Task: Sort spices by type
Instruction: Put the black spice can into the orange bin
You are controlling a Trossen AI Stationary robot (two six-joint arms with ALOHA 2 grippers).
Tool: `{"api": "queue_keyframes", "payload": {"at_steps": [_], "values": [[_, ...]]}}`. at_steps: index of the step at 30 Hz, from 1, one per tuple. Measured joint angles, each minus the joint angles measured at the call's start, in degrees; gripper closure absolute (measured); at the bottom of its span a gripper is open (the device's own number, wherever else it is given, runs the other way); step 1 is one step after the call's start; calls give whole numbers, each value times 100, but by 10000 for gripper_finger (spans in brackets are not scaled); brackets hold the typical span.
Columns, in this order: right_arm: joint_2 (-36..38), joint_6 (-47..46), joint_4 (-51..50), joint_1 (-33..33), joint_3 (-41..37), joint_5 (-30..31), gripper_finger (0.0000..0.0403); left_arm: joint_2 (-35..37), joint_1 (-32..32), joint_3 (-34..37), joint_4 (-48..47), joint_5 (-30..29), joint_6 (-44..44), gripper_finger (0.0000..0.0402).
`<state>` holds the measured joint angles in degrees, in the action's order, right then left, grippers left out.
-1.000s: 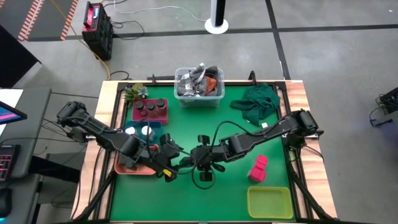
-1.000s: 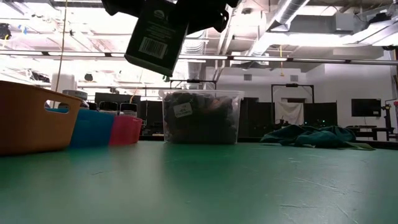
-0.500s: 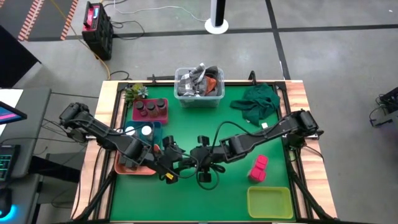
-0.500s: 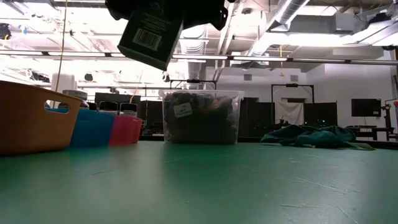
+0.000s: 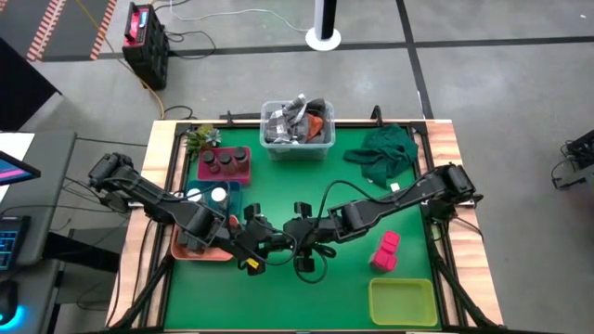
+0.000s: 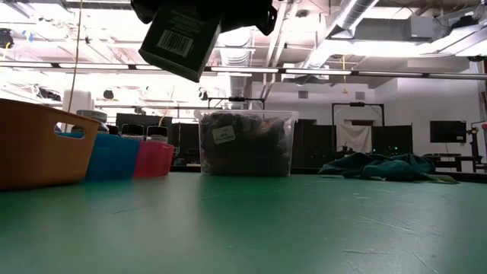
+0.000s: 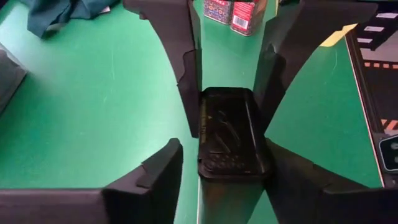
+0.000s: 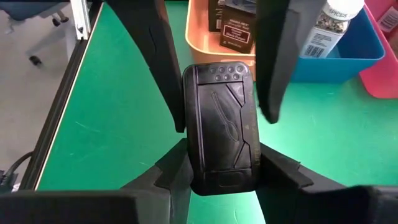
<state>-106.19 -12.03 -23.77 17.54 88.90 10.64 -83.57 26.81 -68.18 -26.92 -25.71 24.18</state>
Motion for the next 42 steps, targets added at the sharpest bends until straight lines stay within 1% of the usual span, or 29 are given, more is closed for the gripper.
{"api": "queue_keyframes", "payload": {"at_steps": [7, 9, 12, 15, 20, 23, 27, 31, 34, 36, 39, 42], "values": [[0, -11, 71, -2, 0, 23, 229, 2, 0, 0, 15, 18, 94, 268], [0, -15, 88, -2, 0, 21, 223, 4, 2, 0, 17, 17, 104, 280], [0, -11, 90, -2, 0, 7, 205, 4, 2, 0, 8, 17, 199, 280], [8, -11, 63, -50, 0, -102, 172, 6, 0, -2, -152, -4, 427, 280], [162, -130, -136, -163, 0, -287, 114, 7, 192, -2, -816, -313, 1123, 268], [308, -297, -443, -218, 7, -280, 91, 7, 470, -2, -1462, -683, 1853, 268], [433, -511, -898, -267, 7, -124, 82, 7, 985, -2, -2312, -1208, 3042, 268], [470, -624, -1072, -250, 7, -110, 85, 83, 1559, -2, -3329, -1708, 4677, 268], [472, -703, -1067, -169, 7, -110, 87, 75, 1945, -2, -4207, -1921, 6028, 268], [472, -719, -1028, -132, 7, -103, 88, 77, 2190, -2, -4659, -2106, 6767, 268], [472, -761, -1027, -78, 7, -14, 88, 79, 2519, -2, -4926, -2411, 7473, 268], [472, -807, -1025, -61, 7, -5, 88, 75, 2720, 27, -5149, -2403, 7946, 268]]}}
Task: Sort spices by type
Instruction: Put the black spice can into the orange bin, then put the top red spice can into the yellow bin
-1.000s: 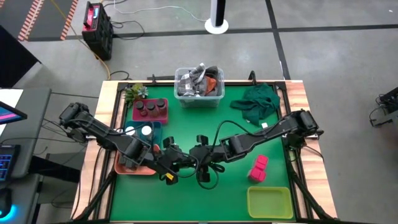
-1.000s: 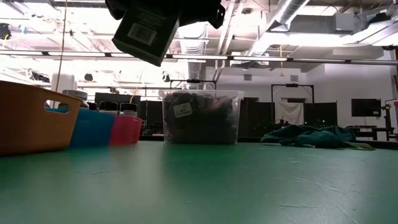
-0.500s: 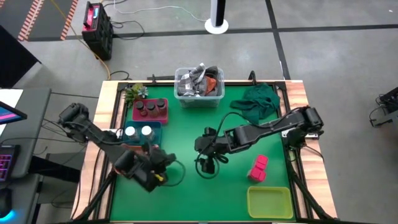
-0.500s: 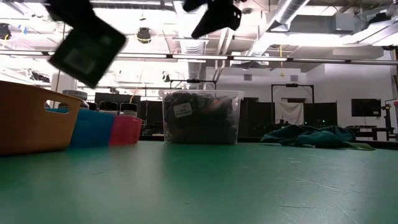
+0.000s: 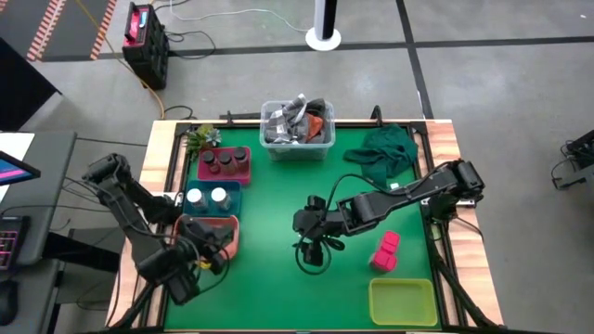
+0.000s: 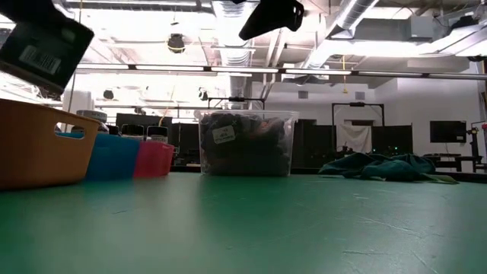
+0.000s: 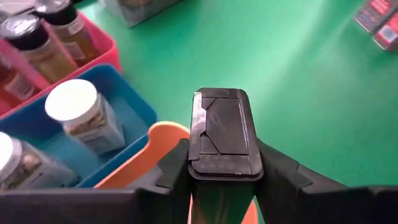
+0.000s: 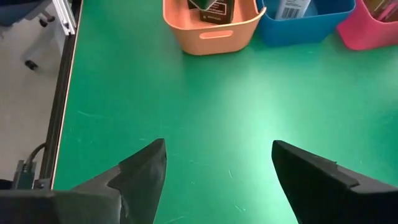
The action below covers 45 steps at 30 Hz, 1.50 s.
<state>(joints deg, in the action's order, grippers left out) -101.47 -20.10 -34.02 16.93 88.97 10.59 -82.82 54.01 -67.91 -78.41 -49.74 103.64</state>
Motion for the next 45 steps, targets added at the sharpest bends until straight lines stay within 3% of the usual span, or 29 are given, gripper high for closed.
{"api": "queue_keyframes", "payload": {"at_steps": [8, 18, 27, 39, 45], "values": [[0, -152, 67, -13, 0, 30, 88, -16, 161, 968, 124, 200, 1701, 267], [-2, -255, 63, -13, 0, 28, 88, -16, -238, 1617, 784, 202, 1409, 267], [-2, -256, -858, 190, -4, -21, 88, -16, -246, 1914, 1364, 514, 1231, 263], [184, -382, -1673, 290, -9, -146, 88, -3, -250, 1861, 1469, 649, 920, 168], [468, -602, -2367, 292, -9, -175, 88, 2, -217, 1359, 920, 742, 412, 153]]}}
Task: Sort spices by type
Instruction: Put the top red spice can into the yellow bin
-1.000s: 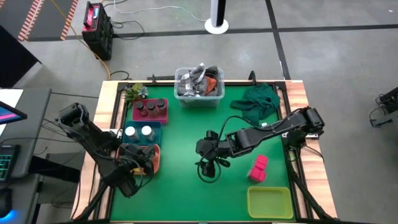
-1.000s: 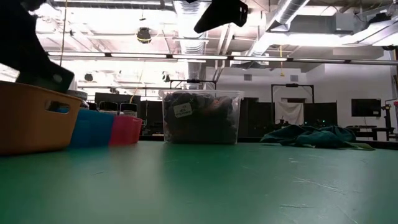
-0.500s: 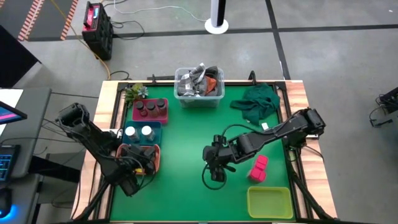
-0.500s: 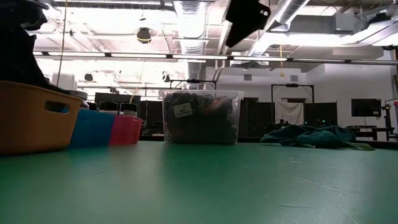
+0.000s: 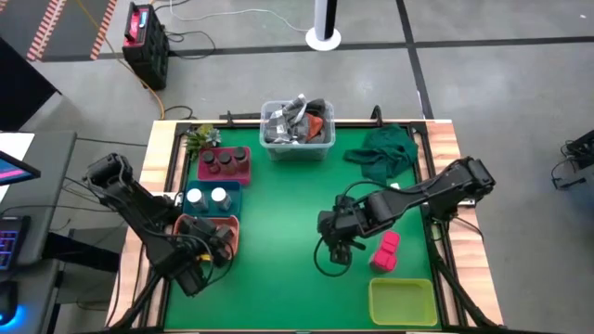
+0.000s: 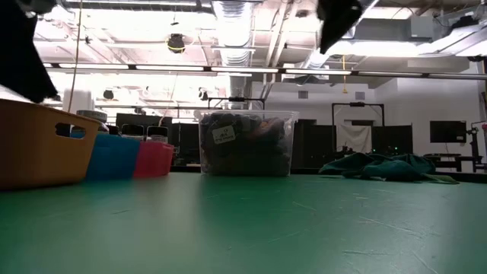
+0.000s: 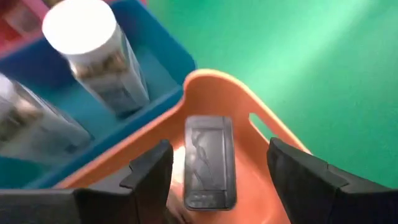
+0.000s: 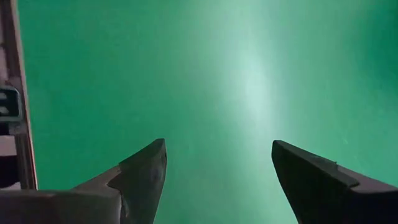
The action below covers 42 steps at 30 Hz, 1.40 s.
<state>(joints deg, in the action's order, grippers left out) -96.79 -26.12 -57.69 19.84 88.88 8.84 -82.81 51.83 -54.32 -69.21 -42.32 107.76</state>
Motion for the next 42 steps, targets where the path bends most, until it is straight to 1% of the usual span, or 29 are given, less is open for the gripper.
{"api": "queue_keyframes", "payload": {"at_steps": [4, 8, 10, 13, 15, 18, 22, 24, 25, 27, 31, 33, 36, 38, 40, 42], "values": [[170, -442, -623, -7, 0, -11, 88, 0, -7, -414, -513, -205, -393, 153], [175, -905, -1414, -21, -45, -160, 88, 0, -7, -782, -817, -639, -715, 152], [179, -1292, -1638, -21, -226, -398, 88, 0, -35, -917, -939, -815, -831, 152], [176, -2131, -1995, -45, -598, -893, 88, 0, -140, -1061, -1125, -879, -808, 152], [221, -2605, -2042, -26, -881, -1148, 88, 0, -208, -1165, -1155, -879, -688, 152], [464, -3345, -1891, 105, -1260, -1310, 88, 0, -291, -1383, -1142, -879, -673, 152], [1050, -4205, -1524, 350, -1679, -1290, 88, 0, -407, -1703, -1147, -911, -1190, 152], [1367, -4314, -1523, 487, -1854, -1218, 88, 0, -478, -1863, -1149, -922, -1577, 152], [1517, -4209, -1539, 559, -1932, -1195, 88, 0, -511, -1938, -1144, -925, -1812, 152], [1764, -3630, -1600, 704, -2011, -1162, 88, 0, -587, -2085, -1141, -926, -2373, 152], [2006, -1709, -1773, 997, -2017, -895, 88, 0, -837, -2281, -1125, -932, -3486, 152], [1999, -618, -1835, 1123, -2017, -821, 88, 0, -988, -2346, -1128, -932, -3833, 152], [1853, 955, -1890, 1309, -2017, -701, 88, 0, -1187, -2464, -1126, -925, -4003, 152], [1710, 1759, -1927, 1414, -2017, -601, 88, 0, -1287, -2569, -1129, -916, -3986, 152], [1538, 2245, -2031, 1442, -2017, -457, 88, 0, -1335, -2694, -1125, -914, -3958, 152], [1380, 2562, -2188, 1407, -2017, -444, 88, 0, -1348, -2821, -1125, -912, -3980, 152]]}}
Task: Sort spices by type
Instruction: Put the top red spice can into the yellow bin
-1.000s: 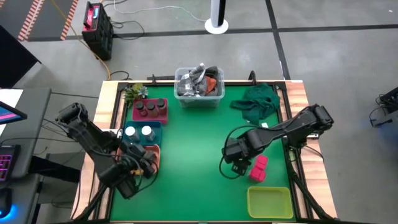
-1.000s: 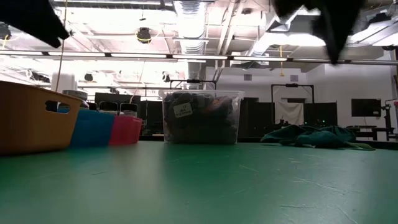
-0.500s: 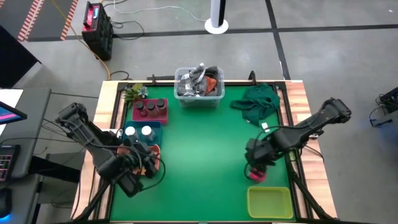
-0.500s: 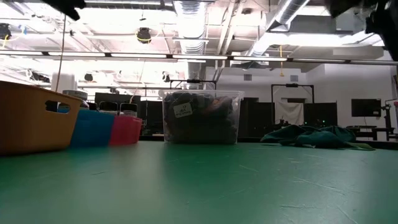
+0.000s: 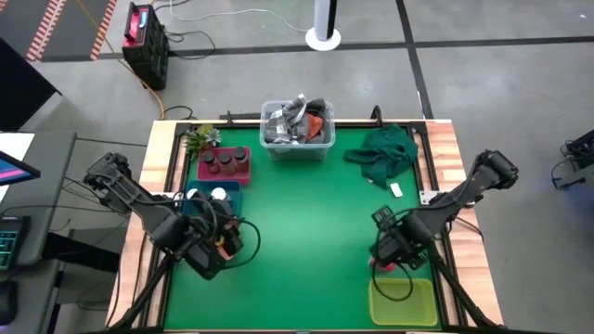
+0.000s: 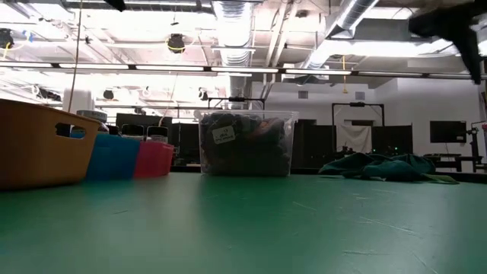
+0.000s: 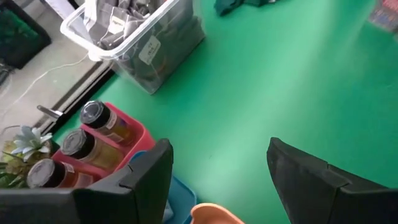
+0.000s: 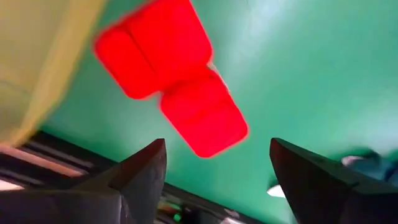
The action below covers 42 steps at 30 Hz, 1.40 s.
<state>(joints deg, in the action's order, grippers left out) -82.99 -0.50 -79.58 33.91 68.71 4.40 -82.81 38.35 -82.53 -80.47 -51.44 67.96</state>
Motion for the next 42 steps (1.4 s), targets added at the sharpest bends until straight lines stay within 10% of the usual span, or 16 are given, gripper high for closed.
{"api": "queue_keyframes", "payload": {"at_steps": [15, 42], "values": [[-204, 593, -72, -330, -689, -668, 8, 2, 2, -305, -72, 11, 10, 152], [-206, 1741, 642, -32, -1139, 124, 19, 2, -258, -303, -111, 260, -113, 152]]}}
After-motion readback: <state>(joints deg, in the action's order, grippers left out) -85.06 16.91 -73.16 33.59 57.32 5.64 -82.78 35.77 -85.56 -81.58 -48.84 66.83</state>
